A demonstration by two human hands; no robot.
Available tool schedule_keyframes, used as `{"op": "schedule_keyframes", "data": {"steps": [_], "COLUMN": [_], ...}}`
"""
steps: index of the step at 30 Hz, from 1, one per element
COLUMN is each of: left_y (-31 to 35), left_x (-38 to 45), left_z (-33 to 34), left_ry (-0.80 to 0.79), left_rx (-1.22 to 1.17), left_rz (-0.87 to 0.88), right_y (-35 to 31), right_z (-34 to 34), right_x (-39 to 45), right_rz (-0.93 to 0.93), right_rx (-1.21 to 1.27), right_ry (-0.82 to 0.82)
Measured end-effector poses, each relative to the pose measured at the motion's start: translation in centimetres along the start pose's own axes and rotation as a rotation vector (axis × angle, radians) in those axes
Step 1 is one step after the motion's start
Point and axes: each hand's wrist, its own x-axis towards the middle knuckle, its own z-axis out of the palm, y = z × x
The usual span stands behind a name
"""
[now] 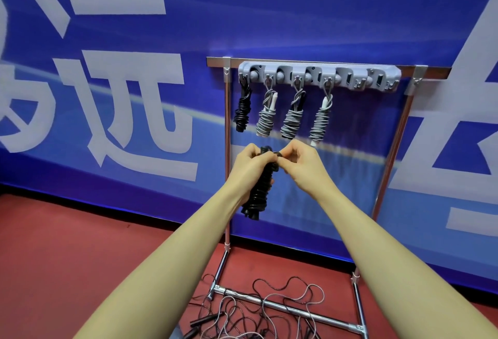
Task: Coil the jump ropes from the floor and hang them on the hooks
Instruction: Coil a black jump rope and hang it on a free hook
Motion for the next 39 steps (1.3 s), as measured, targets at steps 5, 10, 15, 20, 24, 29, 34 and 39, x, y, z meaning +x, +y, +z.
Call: {"op": "schedule_keyframes", "data": {"steps": [5,10,15,20,24,29,34,39], "left_y": [0.1,0.1,0.5,0.4,-0.6,-1.6,-1.6,-1.5], "left_x": [-0.1,-0.4,-0.4,-0.5,-1.1,-1.2,-0.9,-0.9], "left_z": [0.0,-0.2,-0.4,-0.2,0.2,-0.2,-0.4,0.4], "left_ry": [-0.009,-0.017,-0.023,0.001,0.071,0.118,0.140,0.127], "left_rx": [0.022,0.030,0.007,0.260,0.451,0.732,0.890,0.845], "left_rz": [0.053,0.093,0.061,0.076,0.315,0.506,0.556,0.456], "right_y": [-0.2,-0.5,-0.7,-0.5,-0.4,-0.6,-0.6,-0.2], "right_z": [0.1,0.3,1.0,0.7,0.5,0.1,0.0,-0.2], "right_x": [0.0,0.0,0.2,0.6,0.5,0.5,0.6,0.7], "right_rz": [0.011,-0.026,-0.028,0.032,0.043,0.061,0.079,0.109], "right_rx": [0.053,0.052,0.042,0.045,0.030,-0.007,0.006,0.055], "right_ry": [0.052,0.055,0.071,0.095,0.097,0.090,0.099,0.118]}}
